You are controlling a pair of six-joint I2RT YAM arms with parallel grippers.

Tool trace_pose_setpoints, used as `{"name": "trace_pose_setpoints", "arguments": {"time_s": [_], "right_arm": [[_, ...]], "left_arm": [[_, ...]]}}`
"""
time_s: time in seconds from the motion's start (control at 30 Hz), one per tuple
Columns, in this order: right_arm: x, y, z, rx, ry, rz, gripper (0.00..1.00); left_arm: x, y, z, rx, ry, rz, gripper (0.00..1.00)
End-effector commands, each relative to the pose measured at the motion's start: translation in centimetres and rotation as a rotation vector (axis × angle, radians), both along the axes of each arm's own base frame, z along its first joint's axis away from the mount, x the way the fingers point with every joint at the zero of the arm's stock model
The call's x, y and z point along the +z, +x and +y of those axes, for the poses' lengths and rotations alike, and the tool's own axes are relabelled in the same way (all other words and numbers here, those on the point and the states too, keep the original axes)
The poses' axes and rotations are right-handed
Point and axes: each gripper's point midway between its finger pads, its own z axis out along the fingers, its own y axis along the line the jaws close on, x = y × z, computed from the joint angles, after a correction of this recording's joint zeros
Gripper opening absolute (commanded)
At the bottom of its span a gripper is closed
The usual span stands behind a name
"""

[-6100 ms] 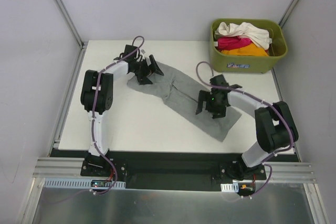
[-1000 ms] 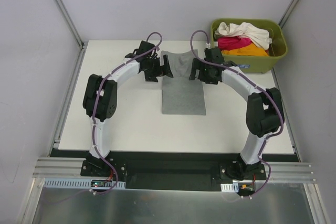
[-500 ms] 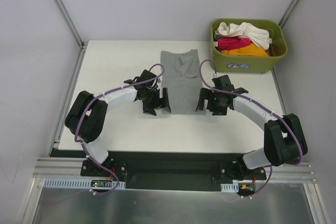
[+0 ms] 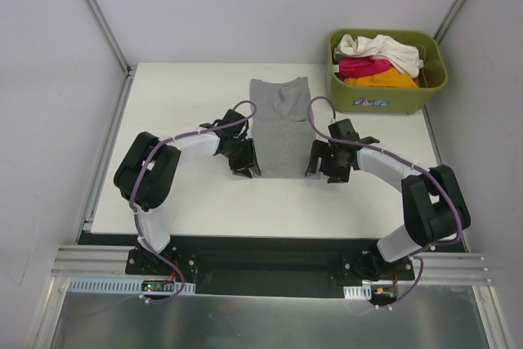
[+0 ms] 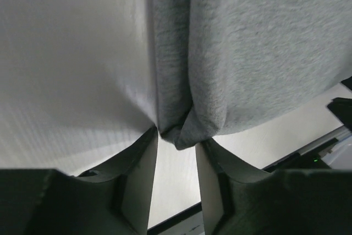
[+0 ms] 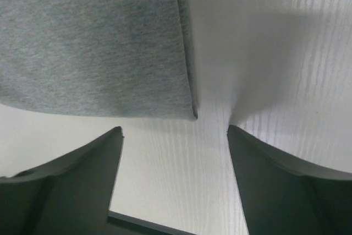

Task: Fold and stack the t-shirts
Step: Fold the tshirt

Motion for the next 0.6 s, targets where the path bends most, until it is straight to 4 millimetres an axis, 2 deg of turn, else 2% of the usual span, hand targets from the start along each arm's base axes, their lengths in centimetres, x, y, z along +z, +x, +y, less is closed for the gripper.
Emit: {"name": "trace_pose_setpoints", "arguments": {"time_s": [0.0,0.1,0.17,0.23,0.37,0.43,0.47,0.5,0.53,0.57], "right_arm": [[-0.4,1.3,0.7,-0.006,0.019,-0.009,0.74],[-0.7,1.6,1.0,0.000,0.029,-0.010,0.62],[-0.9,1.7,1.0,-0.003,0.024,-0.012,0.54],[-1.1,1.8,1.1,0.000,0.030,-0.012,0.34],[-0.8,1.1,1.8,0.034,0.080,-0.022,0.03],[0.2,0.8,2.1,0.057,0.101,-0.051,0.01],[0.1,-0.1,2.1,0.072,0.104,-0.044,0.01],[0.2,-0.8,2.0,0.088,0.101,-0.037,0.01],[1.4,-1.2,2.0,0.099,0.113,-0.070,0.01],[1.3,-2.5,2.0,0.116,0.111,-0.058,0.01]], "left_arm": [[-1.0,1.2,-0.6,-0.004,0.026,-0.013,0.30],[-1.1,1.5,-1.1,-0.018,0.015,-0.011,0.01],[-1.0,1.5,-1.2,-0.020,0.015,-0.015,0.00],[-0.8,1.1,-1.0,-0.028,0.018,-0.021,0.00],[-0.7,-0.6,-0.1,-0.036,0.036,-0.023,0.00],[0.2,-1.3,0.1,-0.039,0.027,-0.041,0.00],[0.1,-2.2,0.5,-0.039,0.029,-0.029,0.00],[1.3,-2.7,0.2,-0.048,-0.003,-0.045,0.00],[1.6,-3.4,0.3,-0.053,-0.006,-0.048,0.00],[1.4,-4.6,0.9,-0.053,-0.002,-0.035,0.00]]}}
